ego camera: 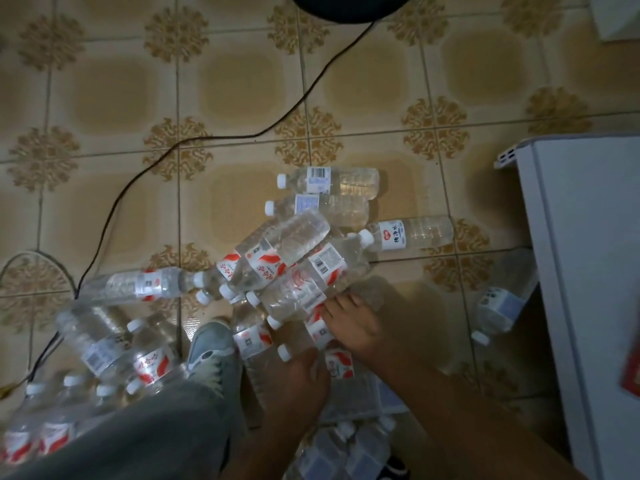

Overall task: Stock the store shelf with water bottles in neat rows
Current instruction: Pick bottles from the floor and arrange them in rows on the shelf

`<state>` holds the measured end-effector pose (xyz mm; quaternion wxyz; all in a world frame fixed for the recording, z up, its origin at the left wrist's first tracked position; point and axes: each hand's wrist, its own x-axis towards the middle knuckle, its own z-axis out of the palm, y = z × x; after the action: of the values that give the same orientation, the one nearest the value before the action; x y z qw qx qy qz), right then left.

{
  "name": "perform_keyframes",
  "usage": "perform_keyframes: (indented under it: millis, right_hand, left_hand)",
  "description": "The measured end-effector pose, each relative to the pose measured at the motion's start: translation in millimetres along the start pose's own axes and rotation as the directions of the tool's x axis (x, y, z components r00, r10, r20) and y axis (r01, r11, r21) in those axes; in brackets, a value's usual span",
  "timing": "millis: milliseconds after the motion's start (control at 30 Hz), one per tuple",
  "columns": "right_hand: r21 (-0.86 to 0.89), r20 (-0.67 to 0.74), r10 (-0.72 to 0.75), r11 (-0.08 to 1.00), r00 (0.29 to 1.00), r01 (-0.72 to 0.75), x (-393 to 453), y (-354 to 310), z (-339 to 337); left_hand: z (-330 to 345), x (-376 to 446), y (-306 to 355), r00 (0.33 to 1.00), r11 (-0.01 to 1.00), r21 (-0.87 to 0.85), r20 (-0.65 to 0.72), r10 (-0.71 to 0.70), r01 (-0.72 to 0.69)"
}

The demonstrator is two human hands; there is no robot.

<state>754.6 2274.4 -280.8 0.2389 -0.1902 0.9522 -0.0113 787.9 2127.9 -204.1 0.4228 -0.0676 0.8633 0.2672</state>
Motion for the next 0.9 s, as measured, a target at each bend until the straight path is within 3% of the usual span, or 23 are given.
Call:
perform_keyframes:
  millis: [100,200,300,367,433,500,567,733,900]
  right_hand:
    - [0.151,0.182,0.075,0.983,0.980,-0.103,-8,7,-11]
    - [0.359,0.228,0.242,0.879,0.943,-0.313,-31,16,-20]
    - [0.518,0.126,0.447,0.732,0.886,-0.443,-72,25,-49]
    - [0.658,0.065,0.609,0.569,0.791,-0.493,-102,30,-79]
    - [0.791,0.101,0.726,0.356,0.680,-0.498,-131,34,-114]
    - [0.895,0.129,0.777,0.176,0.616,-0.410,-161,39,-147]
    - [0.948,0.107,0.814,0.090,0.571,-0.306,-193,44,-179]
    - [0.987,-0.031,0.895,0.098,0.444,-0.129,-291,47,-252]
    - [0.967,-0.229,0.932,0.251,0.281,-0.045,-414,29,-333]
  left_hand:
    - [3,-6,-3,1.000,1.000,0.007,0.006,0.022,-0.022]
    - [-14,-23,16,0.999,0.998,-0.063,0.043,0.024,-0.021]
    - [-21,-43,44,0.996,0.991,-0.132,0.084,0.002,0.009]
    - [-25,-58,72,0.997,0.972,-0.233,0.077,0.006,0.012]
    - [-33,-79,108,0.994,0.957,-0.279,0.054,0.092,-0.074]
    - [-40,-103,142,0.982,0.939,-0.296,0.012,0.187,-0.175]
    - [-46,-131,173,0.955,0.874,-0.403,0.001,0.297,-0.271]
    - [-54,-211,234,0.844,0.703,-0.540,-0.024,0.536,-0.462]
    - [-61,-321,293,0.673,0.515,-0.582,-0.075,0.736,-0.629]
